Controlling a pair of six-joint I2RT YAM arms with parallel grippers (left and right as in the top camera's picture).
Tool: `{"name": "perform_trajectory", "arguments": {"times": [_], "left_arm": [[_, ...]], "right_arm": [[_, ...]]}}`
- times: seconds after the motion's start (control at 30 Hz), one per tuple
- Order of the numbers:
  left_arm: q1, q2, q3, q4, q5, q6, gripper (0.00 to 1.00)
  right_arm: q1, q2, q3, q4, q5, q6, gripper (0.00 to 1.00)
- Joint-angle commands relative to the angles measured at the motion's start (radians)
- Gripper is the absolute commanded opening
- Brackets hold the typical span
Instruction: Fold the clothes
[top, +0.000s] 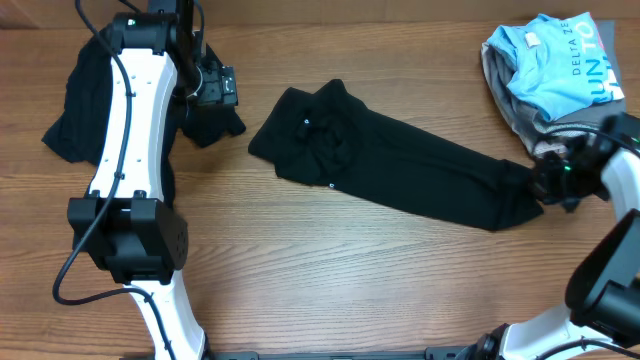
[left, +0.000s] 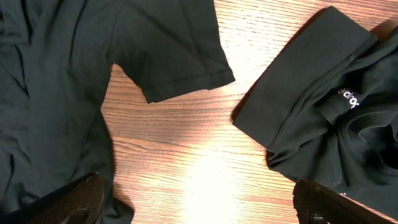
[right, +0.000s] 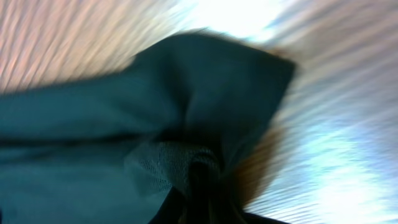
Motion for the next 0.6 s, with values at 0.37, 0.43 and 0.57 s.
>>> {"name": "perform_trajectory", "arguments": {"times": [0.37, 0.43, 0.57], "left_arm": [[-0.007, 0.001, 0.026, 0.024, 0.023, 0.020, 1.00], [-0.007, 0.001, 0.026, 0.028, 0.033, 0.020, 1.00], [-0.007, 0.001, 0.026, 0.041, 0.061, 0.020, 1.00]], "right_arm": [[0.394, 0.001, 0.037, 0.106, -0.027, 0.074, 0.04], [0.433, 0.001, 0.037, 0.132, -0.027, 0.092, 0.04], [0.506, 0.001, 0.037, 0.211, -0.023, 0.143, 0.04]]}}
